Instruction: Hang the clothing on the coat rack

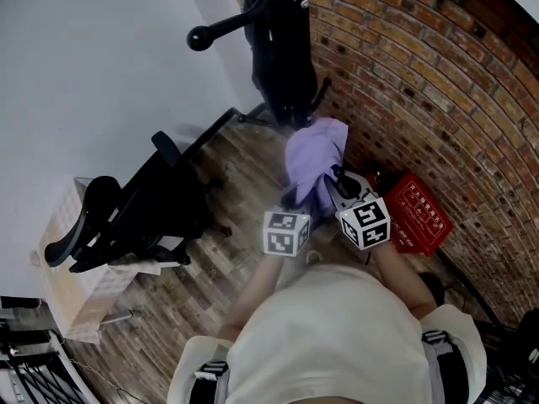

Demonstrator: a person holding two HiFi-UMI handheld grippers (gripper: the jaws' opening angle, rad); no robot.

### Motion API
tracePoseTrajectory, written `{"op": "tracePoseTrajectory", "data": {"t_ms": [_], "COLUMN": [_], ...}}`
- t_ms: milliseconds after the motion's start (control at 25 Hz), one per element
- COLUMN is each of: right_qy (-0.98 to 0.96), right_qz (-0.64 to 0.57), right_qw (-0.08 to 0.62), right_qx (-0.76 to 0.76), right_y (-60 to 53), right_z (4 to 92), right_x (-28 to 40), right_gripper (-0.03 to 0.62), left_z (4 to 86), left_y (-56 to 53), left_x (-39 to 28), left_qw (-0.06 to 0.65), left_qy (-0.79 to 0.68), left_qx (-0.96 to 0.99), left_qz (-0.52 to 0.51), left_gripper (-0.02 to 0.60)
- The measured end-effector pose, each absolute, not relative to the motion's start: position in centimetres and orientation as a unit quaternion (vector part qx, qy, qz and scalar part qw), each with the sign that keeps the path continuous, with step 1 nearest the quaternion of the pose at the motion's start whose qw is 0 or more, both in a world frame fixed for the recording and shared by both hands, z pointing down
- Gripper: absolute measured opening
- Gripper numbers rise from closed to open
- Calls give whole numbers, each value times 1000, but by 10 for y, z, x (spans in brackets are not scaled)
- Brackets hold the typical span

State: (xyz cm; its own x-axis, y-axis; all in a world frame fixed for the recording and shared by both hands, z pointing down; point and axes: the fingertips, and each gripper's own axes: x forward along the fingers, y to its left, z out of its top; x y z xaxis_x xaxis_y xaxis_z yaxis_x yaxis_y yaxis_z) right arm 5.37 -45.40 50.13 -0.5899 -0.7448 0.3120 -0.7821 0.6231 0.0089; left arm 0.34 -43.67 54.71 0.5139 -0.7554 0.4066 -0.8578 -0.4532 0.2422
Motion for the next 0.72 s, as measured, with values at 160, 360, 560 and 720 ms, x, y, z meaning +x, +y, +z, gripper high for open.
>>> {"op": "tracePoseTrajectory", "data": {"t_ms": [160, 360, 560, 720], "right_qy": [-885, -878, -867, -861], "right_qz": [71, 76, 79, 78], "right_qw": [139, 132, 124, 119], "right_qx": [439, 454, 476, 489], "right_y": [-450, -439, -424, -409], "right_z": [499, 493, 489, 483], "right_x": [57, 64, 72, 76], "right_gripper": [55, 97, 107, 107], "left_z": [543, 538, 533, 527], "left_y": [-428, -415, -399, -383], "left_x": [2, -4, -13, -20], "left_qw": [211, 214, 213, 213], "left_qy": [-474, -473, -476, -473], "left_qx": [847, 848, 847, 849], "left_qz": [114, 106, 102, 99], "left_gripper": [80, 160, 192, 193]}}
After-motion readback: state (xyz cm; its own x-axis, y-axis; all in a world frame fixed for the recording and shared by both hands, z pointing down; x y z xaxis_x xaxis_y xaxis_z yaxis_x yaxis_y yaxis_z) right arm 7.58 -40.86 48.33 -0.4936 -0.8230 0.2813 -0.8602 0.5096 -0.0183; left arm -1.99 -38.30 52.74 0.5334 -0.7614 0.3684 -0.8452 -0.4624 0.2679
